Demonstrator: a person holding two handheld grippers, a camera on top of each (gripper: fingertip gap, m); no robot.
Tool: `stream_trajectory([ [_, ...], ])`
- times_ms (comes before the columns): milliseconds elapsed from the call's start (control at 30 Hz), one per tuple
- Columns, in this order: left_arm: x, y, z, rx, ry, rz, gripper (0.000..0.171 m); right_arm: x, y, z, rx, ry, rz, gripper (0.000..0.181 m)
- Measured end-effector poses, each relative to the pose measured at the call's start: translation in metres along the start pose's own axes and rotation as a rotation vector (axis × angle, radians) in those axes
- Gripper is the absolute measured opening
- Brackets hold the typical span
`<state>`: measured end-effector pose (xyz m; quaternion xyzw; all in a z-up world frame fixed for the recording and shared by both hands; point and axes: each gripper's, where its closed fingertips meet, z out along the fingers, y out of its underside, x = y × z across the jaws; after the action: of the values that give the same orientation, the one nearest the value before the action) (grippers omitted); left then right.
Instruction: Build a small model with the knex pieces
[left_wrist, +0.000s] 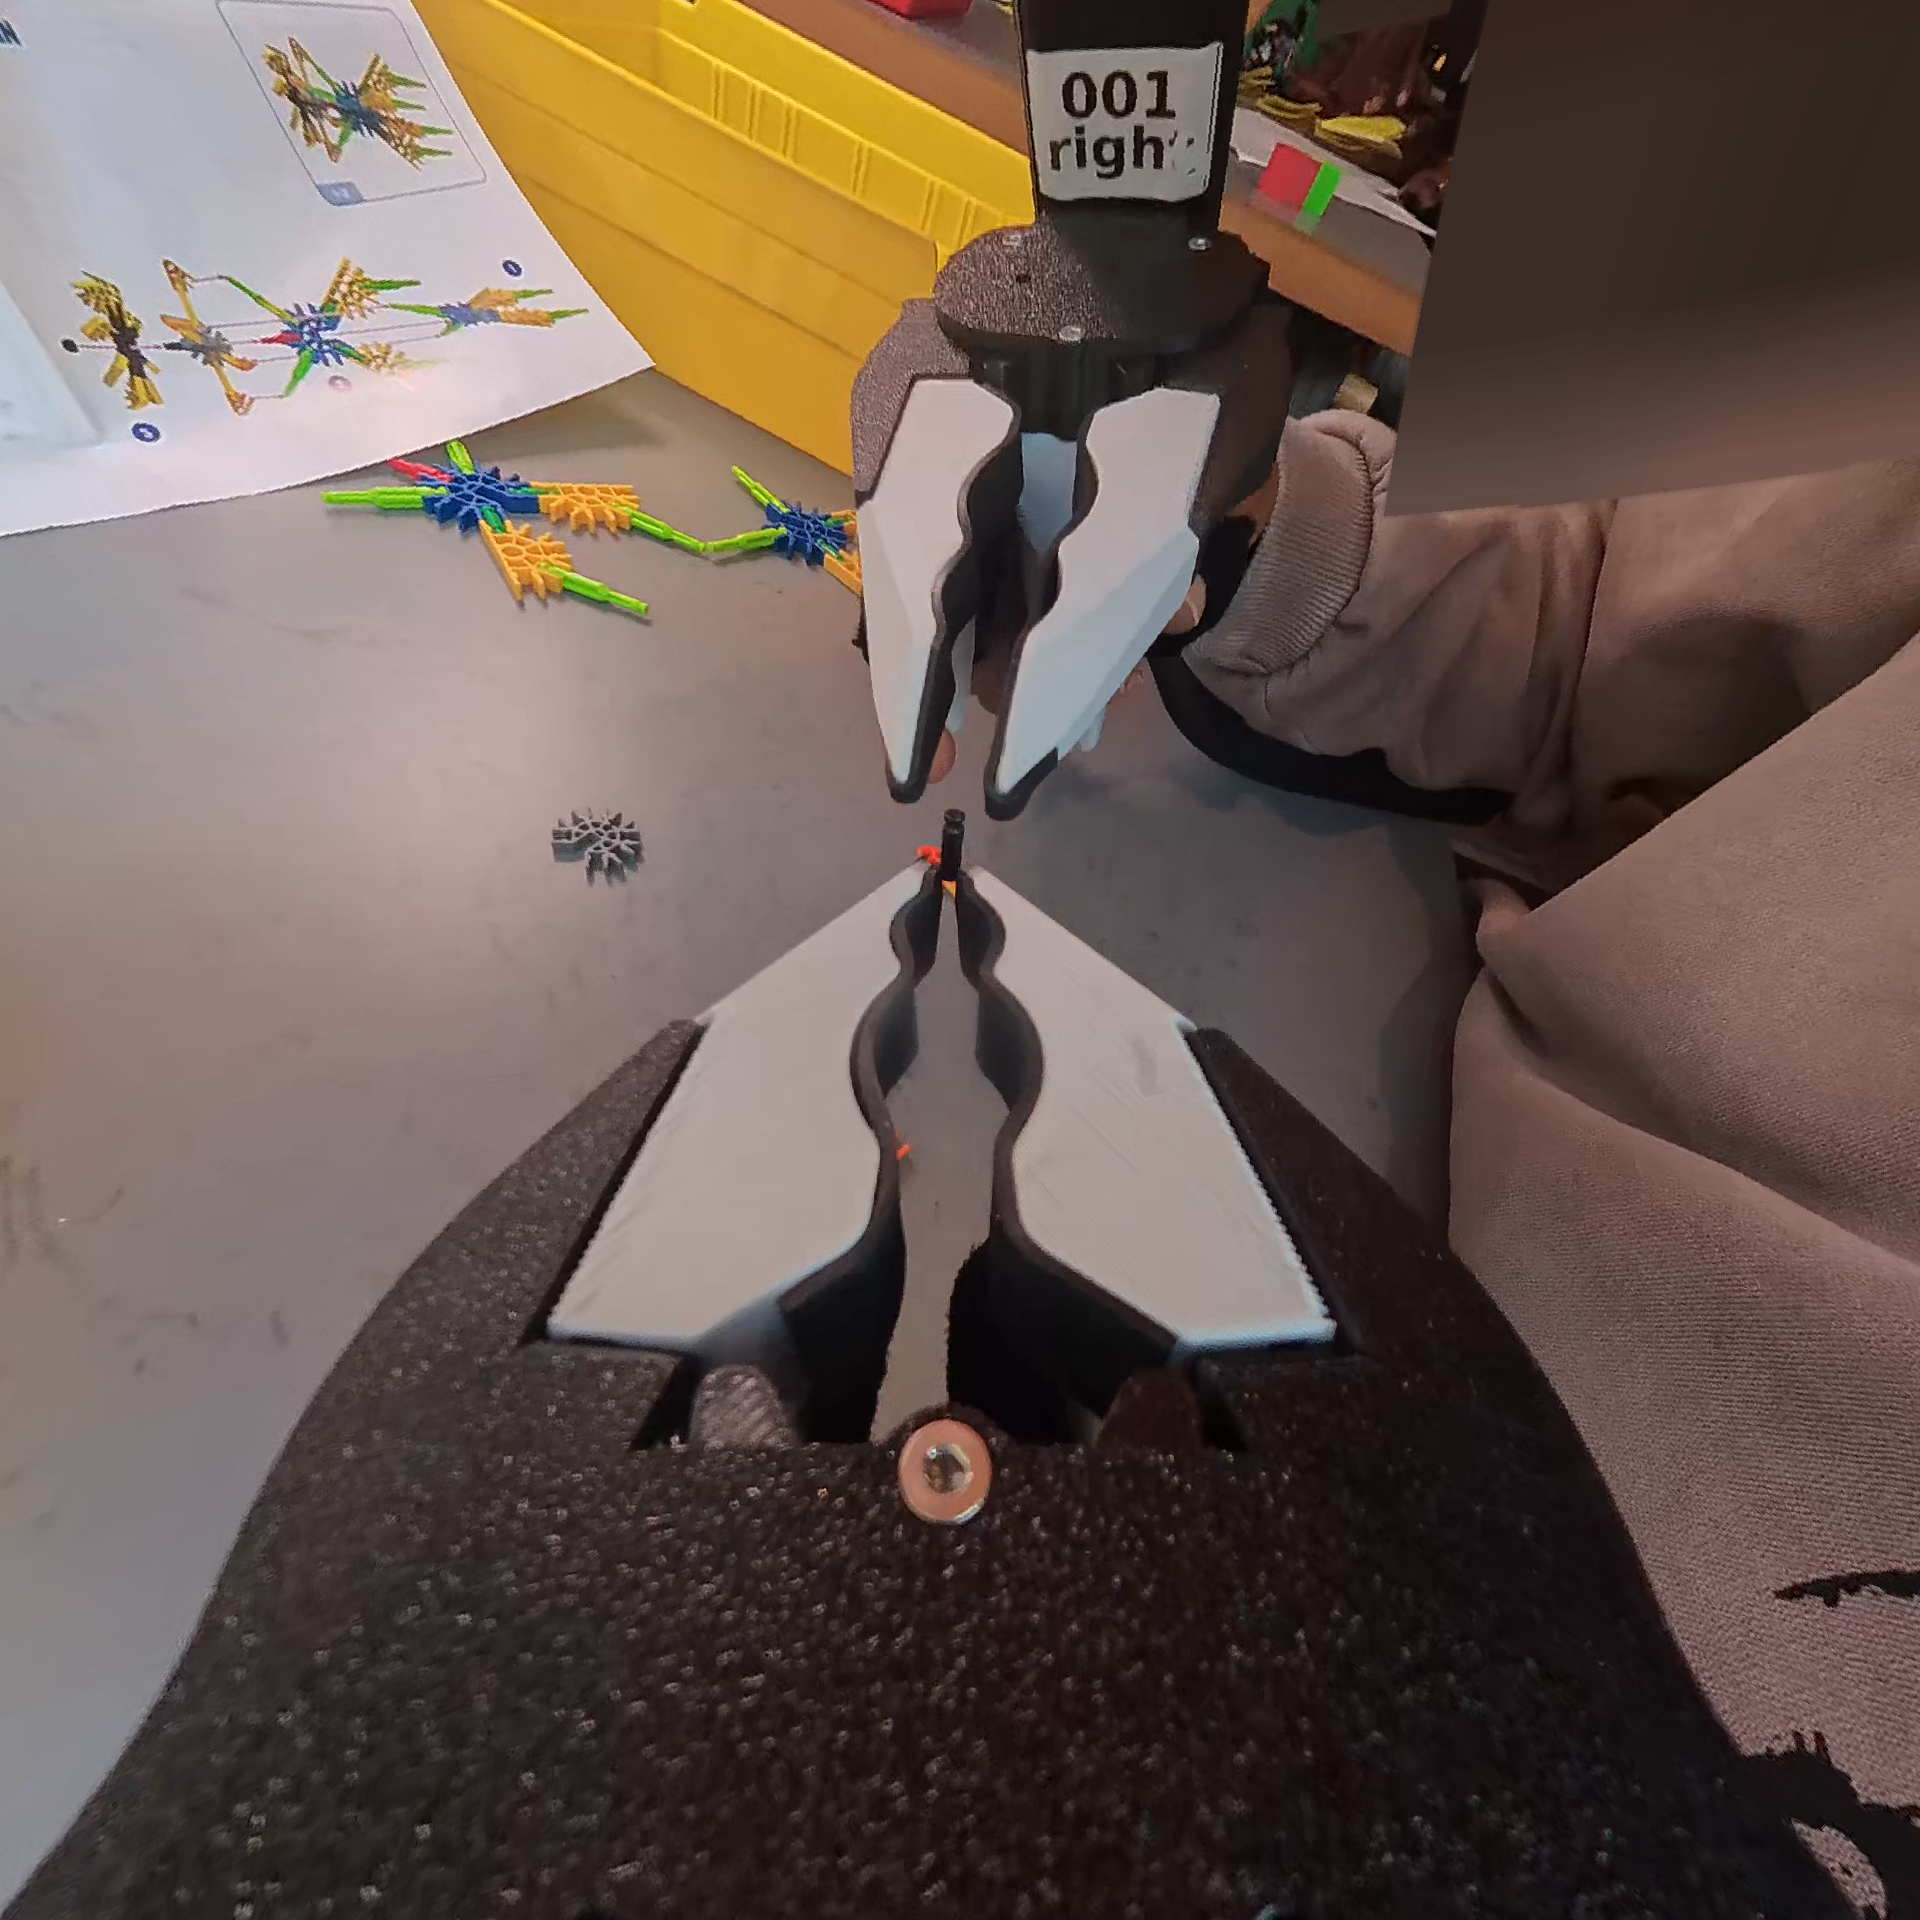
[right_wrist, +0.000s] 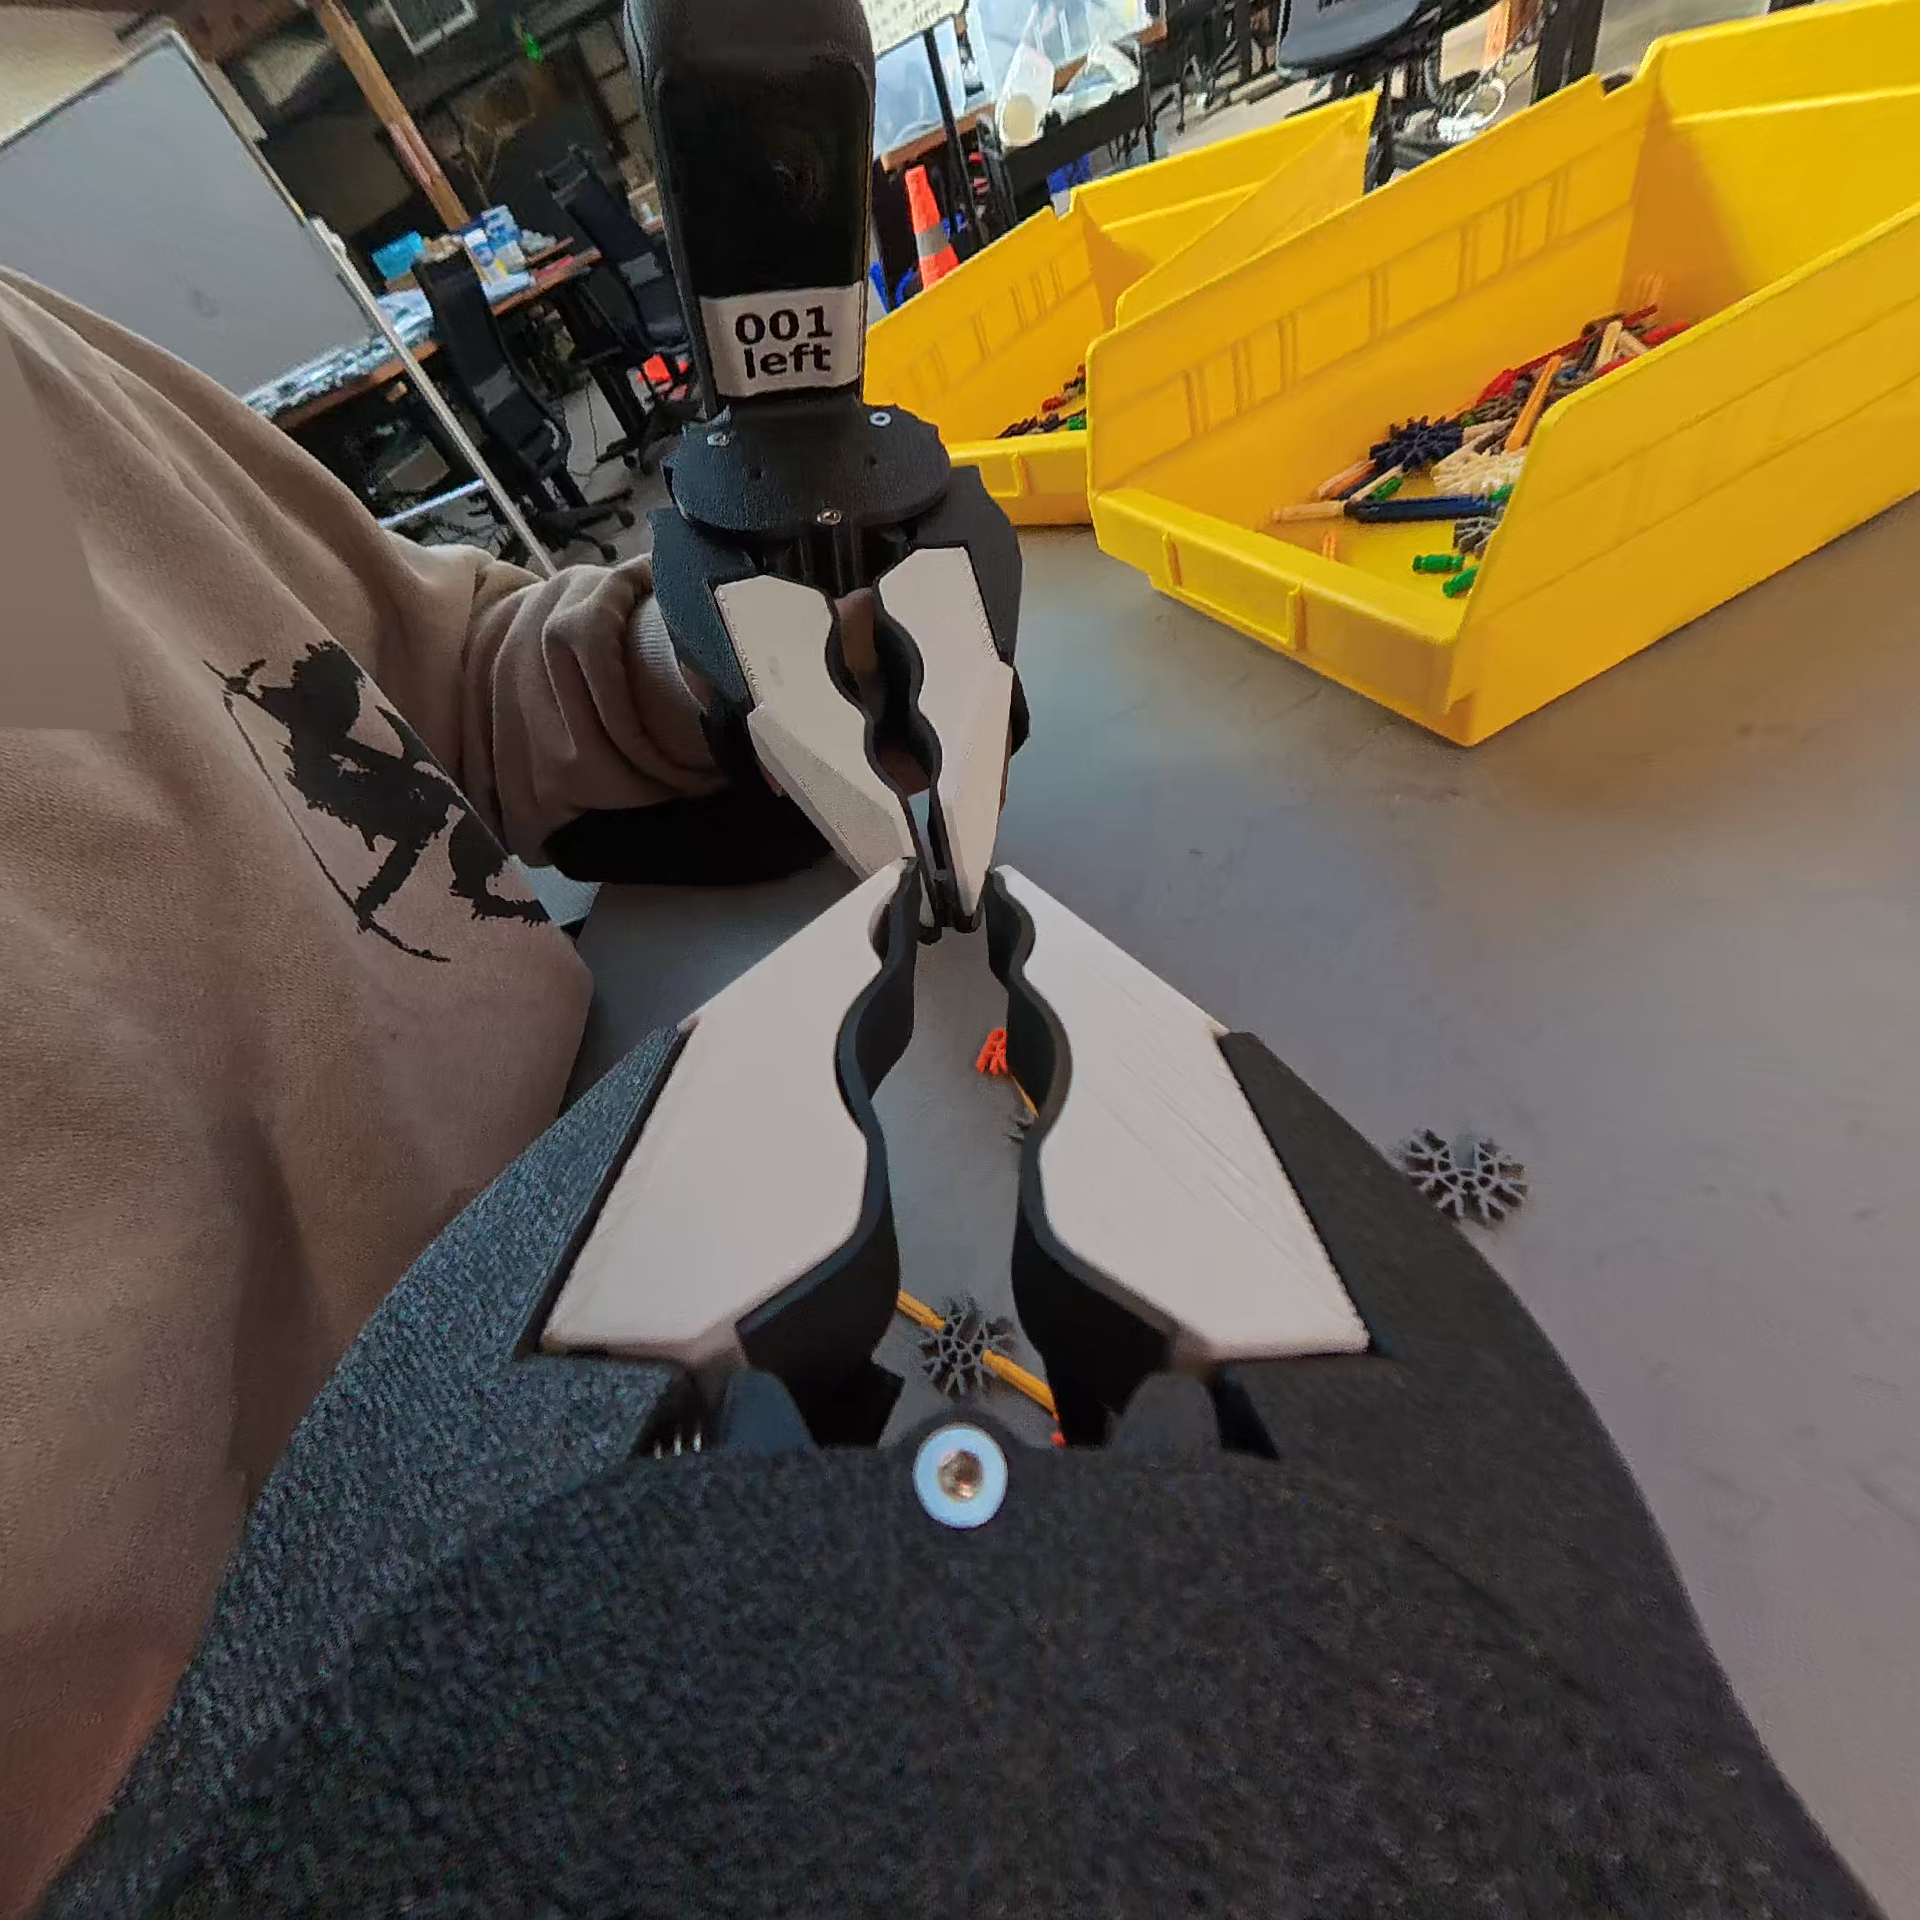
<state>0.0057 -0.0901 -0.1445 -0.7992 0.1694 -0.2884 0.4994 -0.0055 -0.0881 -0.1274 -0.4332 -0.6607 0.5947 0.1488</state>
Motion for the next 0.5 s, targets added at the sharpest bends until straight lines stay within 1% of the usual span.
stream_trajectory([
  [33, 0.000, 0.002, 0.001, -0.012, 0.001, -0.002, 0.002, -0.001, 0.004, 0.002, -0.028, -0.001, -0.014, 0.010],
  [133, -0.001, 0.008, 0.003, -0.041, -0.002, -0.005, 0.002, -0.001, 0.016, 0.009, -0.106, 0.015, -0.044, 0.001],
  [267, -0.007, 0.014, 0.003, -0.073, -0.023, -0.022, 0.003, 0.005, 0.023, 0.009, -0.148, 0.010, 0.009, 0.001],
  [333, -0.018, 0.026, 0.001, -0.151, -0.092, 0.039, 0.012, 0.013, 0.030, 0.007, -0.185, 0.020, 0.065, 0.001],
  [367, -0.022, 0.035, 0.000, -0.202, -0.116, 0.072, 0.013, 0.016, 0.035, 0.006, -0.218, 0.013, 0.095, 0.001],
  [500, -0.021, 0.064, 0.007, -0.355, -0.121, 0.143, 0.015, 0.027, 0.062, 0.004, -0.396, 0.016, 0.141, 0.001],
])
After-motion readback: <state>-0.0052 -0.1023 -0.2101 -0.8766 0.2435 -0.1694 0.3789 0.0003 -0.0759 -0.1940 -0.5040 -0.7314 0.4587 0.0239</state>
